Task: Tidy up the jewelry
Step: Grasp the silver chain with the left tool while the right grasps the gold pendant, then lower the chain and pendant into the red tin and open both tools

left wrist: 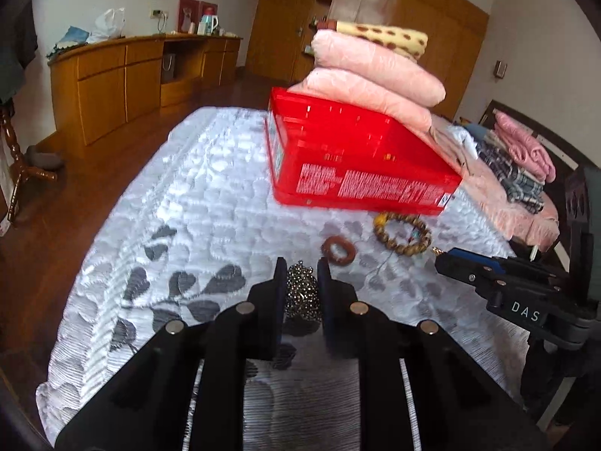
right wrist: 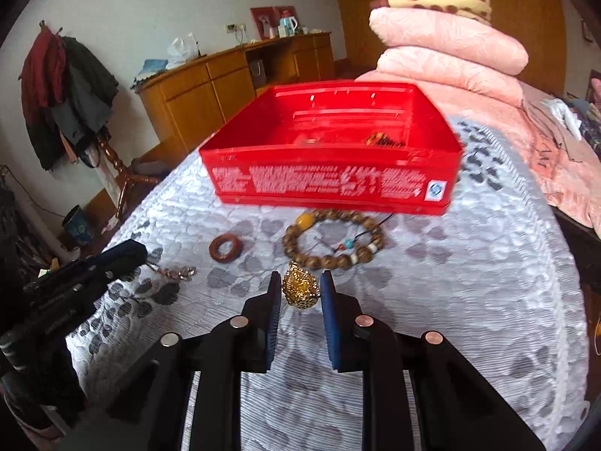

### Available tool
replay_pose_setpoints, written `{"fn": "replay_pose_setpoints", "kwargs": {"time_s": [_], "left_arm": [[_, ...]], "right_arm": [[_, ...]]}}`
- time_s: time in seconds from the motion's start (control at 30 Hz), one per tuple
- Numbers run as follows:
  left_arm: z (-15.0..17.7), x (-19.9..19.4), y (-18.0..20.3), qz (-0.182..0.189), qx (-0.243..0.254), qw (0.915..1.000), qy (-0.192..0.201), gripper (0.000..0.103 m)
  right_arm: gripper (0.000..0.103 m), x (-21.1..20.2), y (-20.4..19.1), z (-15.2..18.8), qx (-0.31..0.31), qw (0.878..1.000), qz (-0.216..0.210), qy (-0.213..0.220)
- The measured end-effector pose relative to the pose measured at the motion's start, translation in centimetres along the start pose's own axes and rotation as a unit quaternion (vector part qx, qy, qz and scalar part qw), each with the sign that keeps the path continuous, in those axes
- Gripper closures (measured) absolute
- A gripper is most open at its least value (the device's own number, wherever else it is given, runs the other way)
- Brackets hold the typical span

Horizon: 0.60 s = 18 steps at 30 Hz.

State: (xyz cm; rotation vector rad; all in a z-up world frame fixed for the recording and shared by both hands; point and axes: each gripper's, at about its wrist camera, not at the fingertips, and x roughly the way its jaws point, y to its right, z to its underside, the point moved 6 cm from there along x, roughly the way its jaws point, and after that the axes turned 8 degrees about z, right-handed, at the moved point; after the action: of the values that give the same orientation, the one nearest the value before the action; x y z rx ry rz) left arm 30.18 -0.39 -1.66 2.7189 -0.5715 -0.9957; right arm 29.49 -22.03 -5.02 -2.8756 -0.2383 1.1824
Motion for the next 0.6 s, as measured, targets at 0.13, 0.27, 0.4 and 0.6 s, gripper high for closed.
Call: {"fn": "replay_pose_setpoints", "kwargs": {"time_s": [0.13, 0.27, 0.4, 0.6], "left_arm": [[-1.3, -0.9, 0.8, 0.000, 0.007, 0.9998, 0.018, 0.088], [-2.4, -1.3, 1.8, 0.003, 0.017, 0.9994, 0.030, 0.088], [-3.9, -1.6, 2.9, 0.009, 0.027, 0.9987, 0.043, 0.088], [-6.2, -1.6, 4.1, 0.018, 0.040, 0.9972, 0.060, 0.088]], "right_arm": [[0.082, -1.1, 0.6, -0.8, 0.002, 1.000, 0.004, 0.016], [0.082, -1.9, 1.3, -1.7, 0.005, 0.999, 0.007, 0.031], [0.082, -2.8, 2.1, -2.9, 0.007, 0.999, 0.012, 0.048], [0.082, -3.4, 3.1, -5.1, 0.005, 0.998, 0.019, 0.067]]}}
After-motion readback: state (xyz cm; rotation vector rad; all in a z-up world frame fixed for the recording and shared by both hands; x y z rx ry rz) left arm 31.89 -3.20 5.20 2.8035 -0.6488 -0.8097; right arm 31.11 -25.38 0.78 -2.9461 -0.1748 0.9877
